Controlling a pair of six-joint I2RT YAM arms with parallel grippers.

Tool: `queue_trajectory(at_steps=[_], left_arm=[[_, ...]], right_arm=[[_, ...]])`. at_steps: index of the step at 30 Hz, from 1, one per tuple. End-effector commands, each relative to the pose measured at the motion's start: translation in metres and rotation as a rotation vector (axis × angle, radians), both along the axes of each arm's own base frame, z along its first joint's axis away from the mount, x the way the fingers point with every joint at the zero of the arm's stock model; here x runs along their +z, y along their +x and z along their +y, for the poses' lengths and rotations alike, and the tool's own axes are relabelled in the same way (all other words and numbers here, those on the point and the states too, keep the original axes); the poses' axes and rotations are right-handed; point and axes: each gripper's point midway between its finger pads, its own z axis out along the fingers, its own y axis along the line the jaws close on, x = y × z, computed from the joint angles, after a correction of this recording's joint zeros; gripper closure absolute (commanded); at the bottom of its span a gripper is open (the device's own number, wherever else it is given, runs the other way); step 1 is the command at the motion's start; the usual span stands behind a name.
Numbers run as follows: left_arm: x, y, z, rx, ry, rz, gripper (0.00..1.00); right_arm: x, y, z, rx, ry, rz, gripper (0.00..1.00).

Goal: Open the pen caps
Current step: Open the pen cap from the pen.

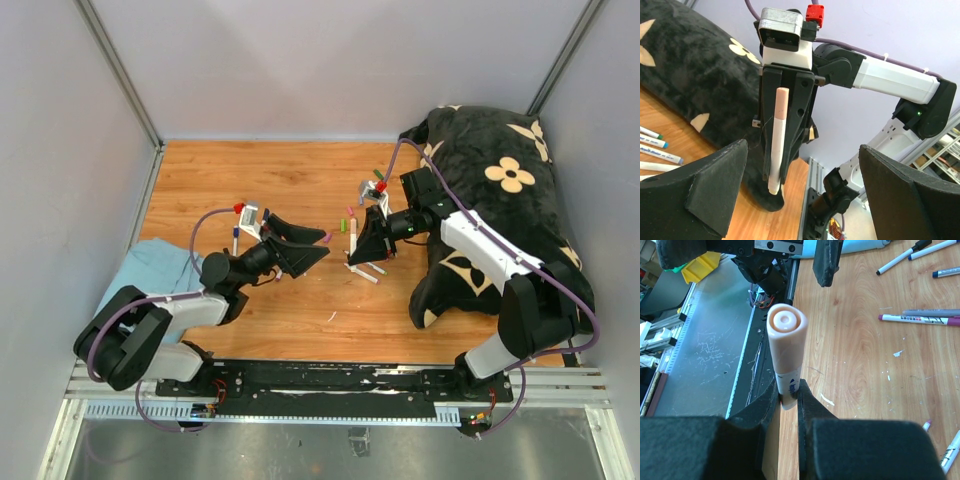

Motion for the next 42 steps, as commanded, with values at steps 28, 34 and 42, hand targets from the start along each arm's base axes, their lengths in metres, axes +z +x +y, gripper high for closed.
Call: queue_trajectory(at_steps=[28,34,42], left_arm=[[0.001,0.04,-0.051,-0.035,0.15,-0.012,0.5],[0.001,0.04,-0.057,-0.065,0.168,-0.012,0.51],[0.004,0.036,-0.062,-0.098,0.172,-0.022,0.55]], right_arm=[[-0.006,-0.01,0.006,0.041,0.003,0.022,0.98],[-0.008,-0.01,0.007,0.038,-0.009,0.017,0.98],[-0.01,-0.01,0.007,0.035,-0.02,0.019,0.98]])
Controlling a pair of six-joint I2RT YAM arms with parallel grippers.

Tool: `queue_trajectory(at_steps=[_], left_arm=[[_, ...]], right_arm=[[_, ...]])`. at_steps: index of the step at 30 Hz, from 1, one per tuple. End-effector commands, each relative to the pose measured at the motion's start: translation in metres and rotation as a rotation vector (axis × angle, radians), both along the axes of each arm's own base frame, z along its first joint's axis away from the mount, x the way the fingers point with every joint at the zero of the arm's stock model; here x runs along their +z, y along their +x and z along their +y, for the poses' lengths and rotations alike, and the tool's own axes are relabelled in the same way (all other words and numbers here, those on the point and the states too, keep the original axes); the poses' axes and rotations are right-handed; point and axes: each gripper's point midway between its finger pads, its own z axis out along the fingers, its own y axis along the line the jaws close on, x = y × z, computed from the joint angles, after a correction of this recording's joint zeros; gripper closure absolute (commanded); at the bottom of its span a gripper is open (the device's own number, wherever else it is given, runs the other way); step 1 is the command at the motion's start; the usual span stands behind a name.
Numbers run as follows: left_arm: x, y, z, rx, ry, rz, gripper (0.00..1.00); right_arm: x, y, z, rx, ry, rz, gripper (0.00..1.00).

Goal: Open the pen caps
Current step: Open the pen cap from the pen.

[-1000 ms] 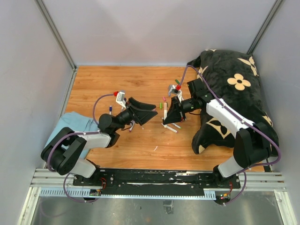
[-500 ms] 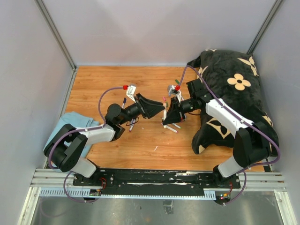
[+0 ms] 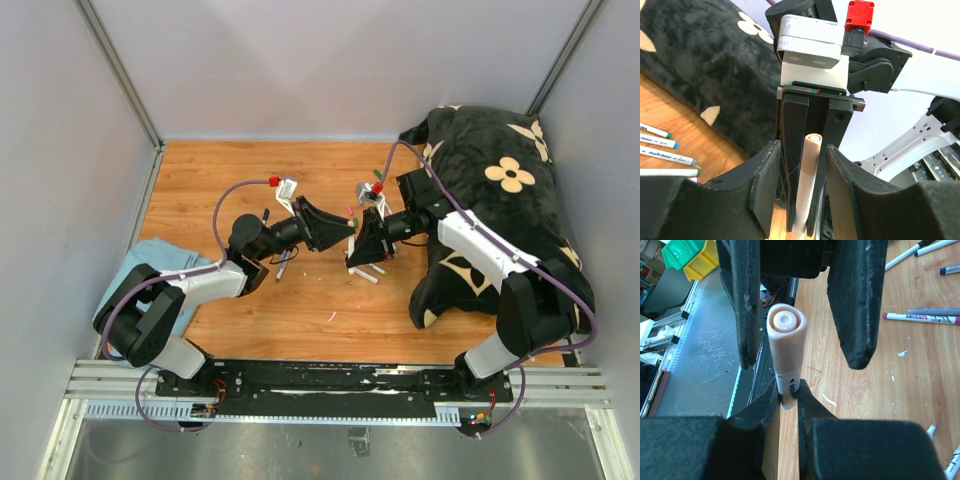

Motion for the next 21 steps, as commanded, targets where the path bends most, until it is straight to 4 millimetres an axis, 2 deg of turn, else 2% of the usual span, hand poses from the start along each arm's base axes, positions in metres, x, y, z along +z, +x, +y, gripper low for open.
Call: queue_trajectory(at_steps=[1,5,7,10,11,13,17,21], left_arm=[[0.007,-0.004,-0.007,-0.041,0.006,-0.036,0.56],[0.005,-0.005,-0.01,-0.06,0.016,-0.03,0.59],[0.004,-0.006,-0.011,-0.067,0.019,-0.03,0.65],[0.004,-0.005,-0.01,-0.057,0.018,-0.031,0.97],[0.005,-0.004,-0.009,-0.043,0.012,-0.031,0.99],[0.009,-0.003,-0.003,-0.006,-0.006,-0.037,1.0],[0.021,-0.005,0.012,0.066,-0.079,-0.05,1.0],[0.026,-0.008,0.025,0.108,-0.151,-0.032,1.0]], right_arm=[[-0.006,-0.006,0.002,0.016,-0.012,0.006,0.98],[-0.007,-0.006,0.003,0.016,-0.016,0.007,0.98],[-0.007,-0.006,0.003,0.016,-0.017,0.007,0.98],[-0.007,-0.006,0.003,0.014,-0.02,0.004,0.98],[-0.007,-0.006,0.003,0.014,-0.02,0.002,0.97],[-0.006,-0.006,0.003,0.011,-0.022,0.001,0.89],[0.001,-0.005,0.001,0.002,-0.017,-0.004,0.65],[0.012,-0.004,0.003,-0.026,-0.009,0.013,0.52]])
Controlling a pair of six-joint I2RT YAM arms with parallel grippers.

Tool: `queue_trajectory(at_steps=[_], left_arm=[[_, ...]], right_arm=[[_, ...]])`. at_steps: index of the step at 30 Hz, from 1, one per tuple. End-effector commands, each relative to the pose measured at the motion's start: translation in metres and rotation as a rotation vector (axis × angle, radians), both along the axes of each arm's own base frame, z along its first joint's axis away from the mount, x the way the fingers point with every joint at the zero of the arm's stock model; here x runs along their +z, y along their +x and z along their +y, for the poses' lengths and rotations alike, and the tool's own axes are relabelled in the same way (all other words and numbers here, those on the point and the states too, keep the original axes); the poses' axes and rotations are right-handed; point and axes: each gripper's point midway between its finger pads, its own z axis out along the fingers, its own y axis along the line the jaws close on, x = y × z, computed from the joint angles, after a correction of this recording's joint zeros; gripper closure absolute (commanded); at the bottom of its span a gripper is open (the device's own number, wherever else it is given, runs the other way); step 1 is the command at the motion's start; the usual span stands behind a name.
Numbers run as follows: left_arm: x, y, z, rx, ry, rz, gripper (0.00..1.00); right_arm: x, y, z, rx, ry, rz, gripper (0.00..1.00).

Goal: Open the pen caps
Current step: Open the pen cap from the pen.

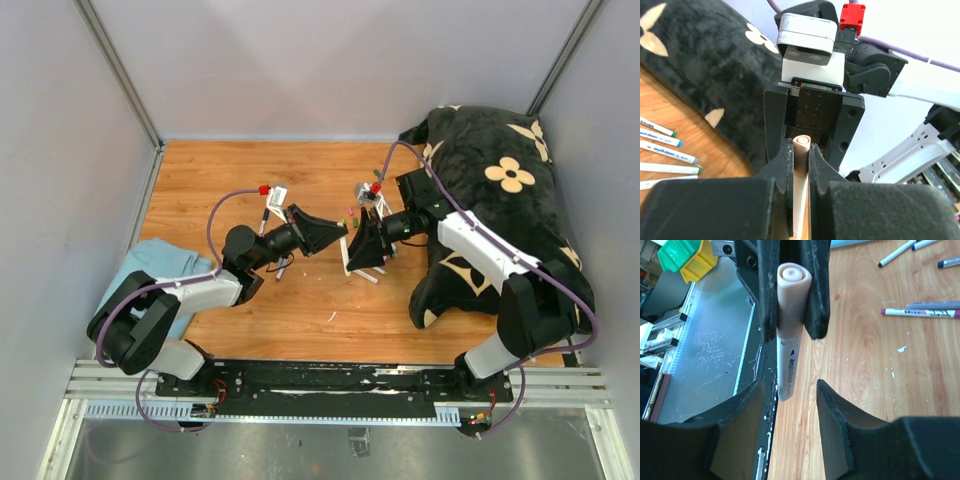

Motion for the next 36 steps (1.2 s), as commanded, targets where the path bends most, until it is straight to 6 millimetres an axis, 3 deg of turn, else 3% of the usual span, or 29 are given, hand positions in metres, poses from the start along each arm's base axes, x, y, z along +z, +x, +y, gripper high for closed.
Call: queue_trajectory(at_steps=[1,4,8,13,20,23,26,28,30,36], left_arm=[[0.03,-0.003,0.016,0.074,-0.138,-0.043,1.0],[0.033,-0.007,0.016,0.078,-0.17,-0.043,1.0],[0.035,-0.01,0.01,0.077,-0.189,-0.043,1.0],[0.035,-0.009,0.007,0.095,-0.197,-0.039,1.0],[0.031,-0.007,0.014,0.132,-0.208,-0.03,1.0],[0.031,-0.008,0.015,0.131,-0.217,-0.031,1.0],[0.033,-0.008,0.019,0.151,-0.228,-0.042,1.0],[0.038,-0.004,0.028,0.206,-0.243,-0.06,1.0],[0.05,0.005,0.045,0.29,-0.27,-0.096,1.0],[0.102,0.039,0.116,0.496,-0.441,-0.162,1.0]], right_arm=[[0.016,-0.003,0.004,-0.026,0.021,0.019,0.51],[0.022,0.005,0.01,-0.083,0.064,0.016,0.44],[0.025,0.004,0.017,-0.113,0.112,0.029,0.43],[0.021,0.004,0.022,-0.165,0.134,0.024,0.48],[0.034,0.003,0.023,-0.184,0.174,0.011,0.56],[0.034,0.003,0.022,-0.192,0.17,0.018,0.71],[0.03,0.0,0.023,-0.175,0.146,0.059,0.91],[0.024,-0.003,0.023,-0.149,0.112,0.092,0.99],[0.018,-0.004,0.025,-0.125,0.086,0.116,0.99],[0.005,-0.024,0.039,-0.027,0.091,0.163,0.99]])
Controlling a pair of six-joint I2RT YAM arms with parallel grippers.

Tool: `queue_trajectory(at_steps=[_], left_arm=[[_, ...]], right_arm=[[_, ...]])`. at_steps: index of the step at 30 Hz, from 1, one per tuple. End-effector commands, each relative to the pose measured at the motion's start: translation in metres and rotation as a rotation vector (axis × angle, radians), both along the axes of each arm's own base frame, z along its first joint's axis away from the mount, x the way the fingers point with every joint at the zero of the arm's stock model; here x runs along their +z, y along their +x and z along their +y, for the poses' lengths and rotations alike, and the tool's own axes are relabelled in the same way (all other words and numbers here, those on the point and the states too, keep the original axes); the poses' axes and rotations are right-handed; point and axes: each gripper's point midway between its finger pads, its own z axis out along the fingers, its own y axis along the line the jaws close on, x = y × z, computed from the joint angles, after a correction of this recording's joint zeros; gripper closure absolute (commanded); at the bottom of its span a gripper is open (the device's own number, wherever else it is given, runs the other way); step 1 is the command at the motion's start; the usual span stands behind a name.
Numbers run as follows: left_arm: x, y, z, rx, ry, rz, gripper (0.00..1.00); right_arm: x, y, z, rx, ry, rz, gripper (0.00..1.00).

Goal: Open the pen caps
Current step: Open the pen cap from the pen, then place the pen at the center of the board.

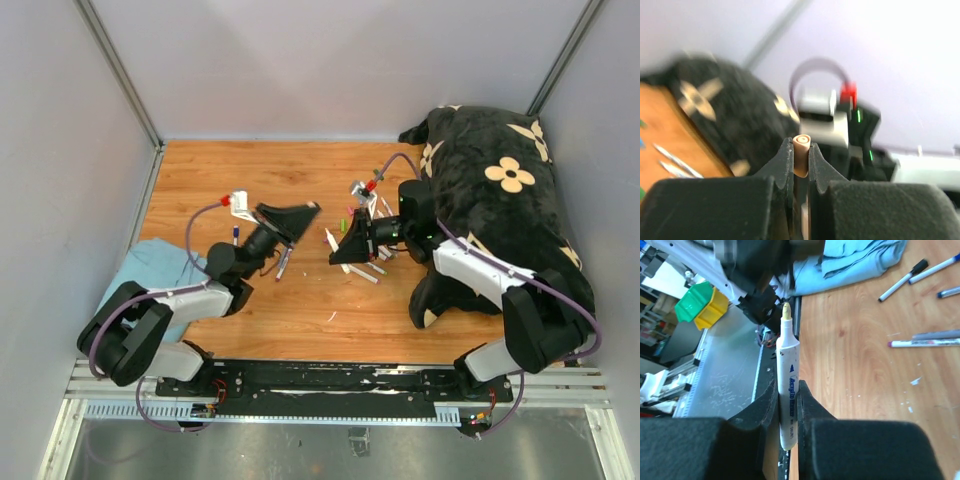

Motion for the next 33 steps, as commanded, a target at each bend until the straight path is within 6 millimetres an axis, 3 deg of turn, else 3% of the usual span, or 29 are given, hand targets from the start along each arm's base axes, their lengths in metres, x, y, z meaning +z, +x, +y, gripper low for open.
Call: queue_trajectory(at_steps=[1,6,10,13,16,18,21,27,33], left_arm=[[0.091,0.031,0.084,0.282,-0.254,-0.181,1.0],[0.112,0.023,0.109,0.333,-0.291,-0.245,1.0],[0.101,0.012,0.117,0.351,-0.234,-0.242,1.0],[0.083,0.0,0.123,0.367,-0.154,-0.205,1.0],[0.044,-0.003,0.128,0.399,-0.036,-0.091,1.0],[0.011,-0.004,0.132,0.425,0.053,0.01,1.0],[-0.017,-0.013,0.138,0.435,0.117,0.079,1.0],[-0.053,-0.026,0.136,0.391,0.166,0.163,0.99],[-0.07,-0.029,0.133,0.362,0.193,0.214,1.0]], right_arm=[[-0.016,-0.033,0.008,0.144,-0.016,0.087,0.99],[-0.023,-0.039,0.013,0.179,-0.027,0.077,0.99],[-0.046,-0.033,0.004,0.167,-0.17,0.012,0.99],[-0.064,-0.023,-0.017,0.144,-0.348,-0.077,0.99],[-0.076,-0.006,-0.035,0.091,-0.481,-0.126,0.99],[-0.089,-0.004,-0.049,0.068,-0.578,-0.131,0.99],[-0.108,-0.009,-0.063,0.054,-0.681,-0.152,0.99],[-0.124,-0.012,-0.072,0.076,-0.781,-0.237,0.97],[-0.14,-0.015,-0.073,0.116,-0.836,-0.247,0.97]])
